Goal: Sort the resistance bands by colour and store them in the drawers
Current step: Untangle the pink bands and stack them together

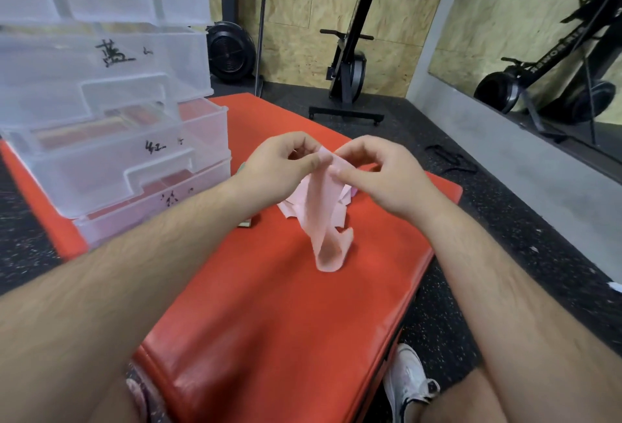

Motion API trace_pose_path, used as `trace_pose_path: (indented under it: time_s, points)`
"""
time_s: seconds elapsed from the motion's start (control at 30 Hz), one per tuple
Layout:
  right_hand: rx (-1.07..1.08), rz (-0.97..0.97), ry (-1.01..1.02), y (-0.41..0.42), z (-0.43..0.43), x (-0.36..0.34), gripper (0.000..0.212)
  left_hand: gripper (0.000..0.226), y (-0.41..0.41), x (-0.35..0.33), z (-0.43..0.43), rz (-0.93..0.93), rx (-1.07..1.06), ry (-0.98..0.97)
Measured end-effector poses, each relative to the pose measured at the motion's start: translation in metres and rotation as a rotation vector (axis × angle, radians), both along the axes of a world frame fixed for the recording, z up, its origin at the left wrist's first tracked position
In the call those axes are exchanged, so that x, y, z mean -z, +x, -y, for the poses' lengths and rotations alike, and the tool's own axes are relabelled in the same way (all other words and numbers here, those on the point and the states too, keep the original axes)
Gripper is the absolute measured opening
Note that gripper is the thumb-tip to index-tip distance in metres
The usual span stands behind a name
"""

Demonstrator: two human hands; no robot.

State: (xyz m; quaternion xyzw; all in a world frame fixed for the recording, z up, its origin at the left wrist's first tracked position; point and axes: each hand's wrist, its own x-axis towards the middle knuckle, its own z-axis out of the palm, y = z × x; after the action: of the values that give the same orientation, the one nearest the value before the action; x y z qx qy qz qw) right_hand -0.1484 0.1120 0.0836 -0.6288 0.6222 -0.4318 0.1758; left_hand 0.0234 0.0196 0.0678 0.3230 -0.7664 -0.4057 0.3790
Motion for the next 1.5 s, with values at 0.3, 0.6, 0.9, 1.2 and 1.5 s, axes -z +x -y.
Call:
trace_pose_path:
  time_s: [0.3,0.6,0.9,1.2,1.5]
  points:
    - [0.076,0.167,-0.149,0.026,0.005,0.000,0.009,0.033,0.004,-0.006,-0.005,-0.232,-0.010,0.310]
    - [0.011,0.011,-0.097,0.041,0.019,0.006,0.006,0.020,0.036,0.002,0.002,0.068,-0.158,0.058]
    - [-0.132,0.015,0.120,0.069,0.038,0.030,0.016,0.008,0.062,0.001,-0.005,0.124,-0.161,-0.095]
    - [-0.205,-0.042,0.297,0.066,0.030,0.029,0.018,0.006,0.080,0.003,0.000,0.128,-0.234,-0.056]
    - [-0.132,-0.368,0.566,0.008,0.007,0.038,0.035,0.010,0.098,0.019,0.010,0.082,-0.349,0.076]
